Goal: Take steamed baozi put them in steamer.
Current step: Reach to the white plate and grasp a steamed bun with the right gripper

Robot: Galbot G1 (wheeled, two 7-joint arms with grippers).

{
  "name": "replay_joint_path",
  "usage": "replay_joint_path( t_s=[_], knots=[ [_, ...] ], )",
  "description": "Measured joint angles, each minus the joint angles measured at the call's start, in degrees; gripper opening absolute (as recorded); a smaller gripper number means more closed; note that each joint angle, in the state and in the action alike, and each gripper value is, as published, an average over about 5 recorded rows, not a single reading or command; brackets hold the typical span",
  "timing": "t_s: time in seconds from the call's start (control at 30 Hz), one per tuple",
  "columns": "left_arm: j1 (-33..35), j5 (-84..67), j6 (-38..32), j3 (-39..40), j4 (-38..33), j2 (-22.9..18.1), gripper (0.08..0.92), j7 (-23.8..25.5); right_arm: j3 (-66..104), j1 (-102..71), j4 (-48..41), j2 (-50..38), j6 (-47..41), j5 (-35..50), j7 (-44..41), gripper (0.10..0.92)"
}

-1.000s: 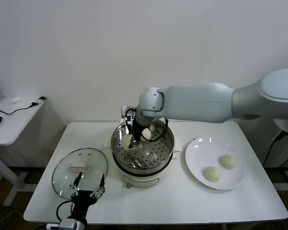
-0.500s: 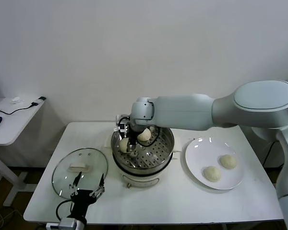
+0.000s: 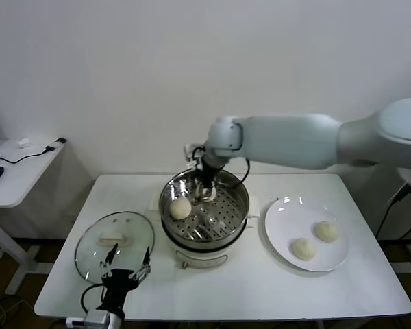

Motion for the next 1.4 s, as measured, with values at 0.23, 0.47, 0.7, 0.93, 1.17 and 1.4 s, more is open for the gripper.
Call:
replay_joint_path(
  t_s=[0.23,0.47,0.7,0.93,1.17,1.4],
  knots=[
    [-0.5,-0.1,0.2,0.1,0.4,-0.1,0.823,0.0,-6.0,4.0,5.5,-14.6,3.3,-6.1,-5.1,0.823],
    [-1.0,0.0,0.5,0.1,0.9,-0.4,0.823,0.1,-8.3,1.8,8.7,-26.5,4.2,-12.6,-6.6,0.823],
    [-0.9,0.1,0.5,-0.2,1.3,-0.6,0.823,0.1,-6.3,-5.0,8.9,-32.3,3.8,-17.6,-6.3,0.823],
    [-0.7,0.1,0.5,-0.5,1.5,-0.6,0.823,0.1,-0.4,-14.2,6.7,-34.2,3.0,-20.5,-4.8,0.823],
    [-0.8,0.2,0.5,-0.5,2.2,-0.7,0.823,0.1,5.2,-22.0,3.9,-34.0,2.0,-21.8,-3.1,0.823],
    [-1.0,0.2,0.5,-0.5,2.4,-0.7,0.823,0.1,8.7,-27.0,1.7,-32.6,1.3,-22.5,-1.7,0.823]
  ],
)
